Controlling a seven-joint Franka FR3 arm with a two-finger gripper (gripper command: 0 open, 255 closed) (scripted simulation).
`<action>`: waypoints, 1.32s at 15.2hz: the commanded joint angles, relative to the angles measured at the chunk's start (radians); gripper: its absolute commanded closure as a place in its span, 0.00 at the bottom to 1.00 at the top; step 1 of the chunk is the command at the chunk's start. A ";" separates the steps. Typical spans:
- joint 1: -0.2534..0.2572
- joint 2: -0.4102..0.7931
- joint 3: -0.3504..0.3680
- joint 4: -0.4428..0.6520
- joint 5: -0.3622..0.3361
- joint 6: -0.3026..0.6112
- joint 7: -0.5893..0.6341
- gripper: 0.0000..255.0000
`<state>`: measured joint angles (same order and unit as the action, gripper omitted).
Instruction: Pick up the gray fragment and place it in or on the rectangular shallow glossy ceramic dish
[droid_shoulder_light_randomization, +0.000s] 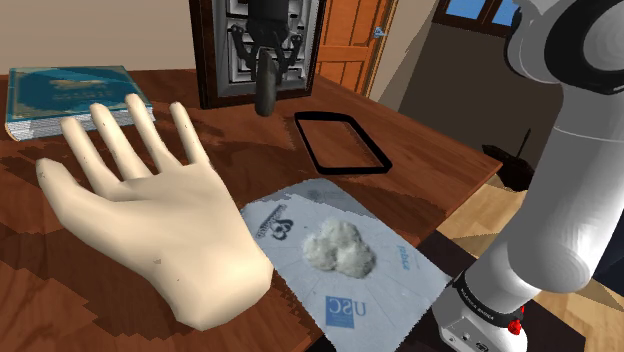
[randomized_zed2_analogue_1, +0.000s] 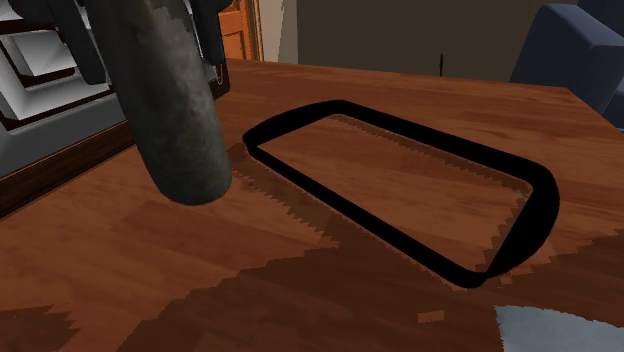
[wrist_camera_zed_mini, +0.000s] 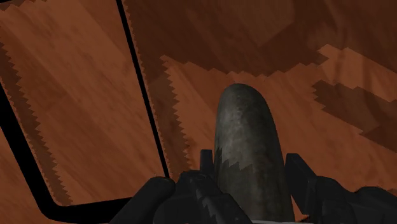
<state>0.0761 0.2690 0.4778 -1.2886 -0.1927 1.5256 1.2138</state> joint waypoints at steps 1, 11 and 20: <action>-0.045 -0.087 -0.005 -0.114 0.040 0.038 -0.035 1.00; -0.161 -0.504 -0.120 -0.569 0.206 0.127 -0.267 1.00; -0.160 -0.550 -0.133 -0.721 0.219 0.236 -0.287 1.00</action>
<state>-0.0848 -0.2817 0.3434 -1.9965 0.0263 1.7464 0.9255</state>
